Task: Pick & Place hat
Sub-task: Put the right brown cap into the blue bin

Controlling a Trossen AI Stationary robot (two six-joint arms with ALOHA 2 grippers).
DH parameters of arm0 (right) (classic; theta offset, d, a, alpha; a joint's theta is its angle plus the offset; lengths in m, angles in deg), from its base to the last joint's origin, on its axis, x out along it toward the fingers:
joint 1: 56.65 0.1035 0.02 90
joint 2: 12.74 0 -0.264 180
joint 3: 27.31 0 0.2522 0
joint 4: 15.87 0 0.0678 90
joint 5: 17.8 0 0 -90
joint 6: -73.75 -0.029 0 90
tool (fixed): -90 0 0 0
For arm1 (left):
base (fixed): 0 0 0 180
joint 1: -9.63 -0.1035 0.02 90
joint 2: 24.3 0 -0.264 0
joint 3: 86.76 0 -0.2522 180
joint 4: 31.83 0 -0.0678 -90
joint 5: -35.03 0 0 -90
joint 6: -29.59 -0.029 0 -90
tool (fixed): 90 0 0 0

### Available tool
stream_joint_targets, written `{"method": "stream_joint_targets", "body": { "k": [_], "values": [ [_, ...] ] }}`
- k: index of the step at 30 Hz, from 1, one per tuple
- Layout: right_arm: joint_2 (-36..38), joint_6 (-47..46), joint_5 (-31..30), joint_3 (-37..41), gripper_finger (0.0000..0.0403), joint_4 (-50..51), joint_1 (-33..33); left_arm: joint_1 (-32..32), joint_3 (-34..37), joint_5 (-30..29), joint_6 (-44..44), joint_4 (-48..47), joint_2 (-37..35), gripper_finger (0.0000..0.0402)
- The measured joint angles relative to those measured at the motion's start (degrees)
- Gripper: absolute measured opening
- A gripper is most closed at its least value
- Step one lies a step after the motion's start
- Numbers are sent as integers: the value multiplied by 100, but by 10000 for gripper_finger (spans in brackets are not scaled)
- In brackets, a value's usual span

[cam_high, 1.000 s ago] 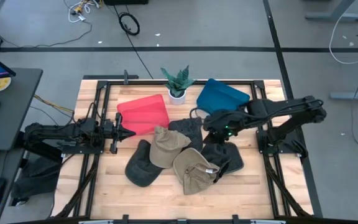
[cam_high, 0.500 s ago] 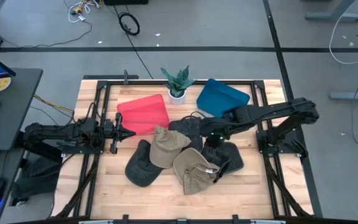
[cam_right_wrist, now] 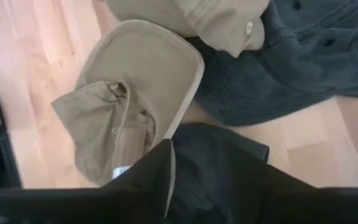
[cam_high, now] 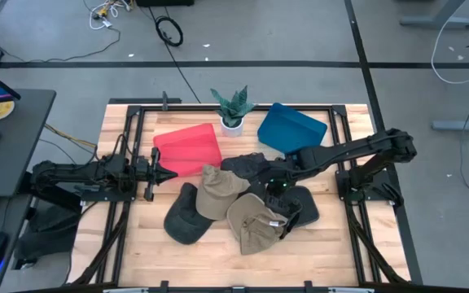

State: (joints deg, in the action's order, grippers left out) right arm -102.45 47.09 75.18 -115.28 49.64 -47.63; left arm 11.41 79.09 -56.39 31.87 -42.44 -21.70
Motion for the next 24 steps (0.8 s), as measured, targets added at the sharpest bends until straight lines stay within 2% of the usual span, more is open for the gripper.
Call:
{"method": "stream_joint_targets", "body": {
  "k": [5,9,24],
  "values": [
    [0,14,6,505,205,-758,0,0,-1,1,0,-2,-1,3],
    [0,-65,61,794,230,-1180,-13,0,-1,1,0,-2,-1,3],
    [0,-236,107,1633,228,-2318,-10,0,-1,1,0,-2,-1,3]
  ]
}}
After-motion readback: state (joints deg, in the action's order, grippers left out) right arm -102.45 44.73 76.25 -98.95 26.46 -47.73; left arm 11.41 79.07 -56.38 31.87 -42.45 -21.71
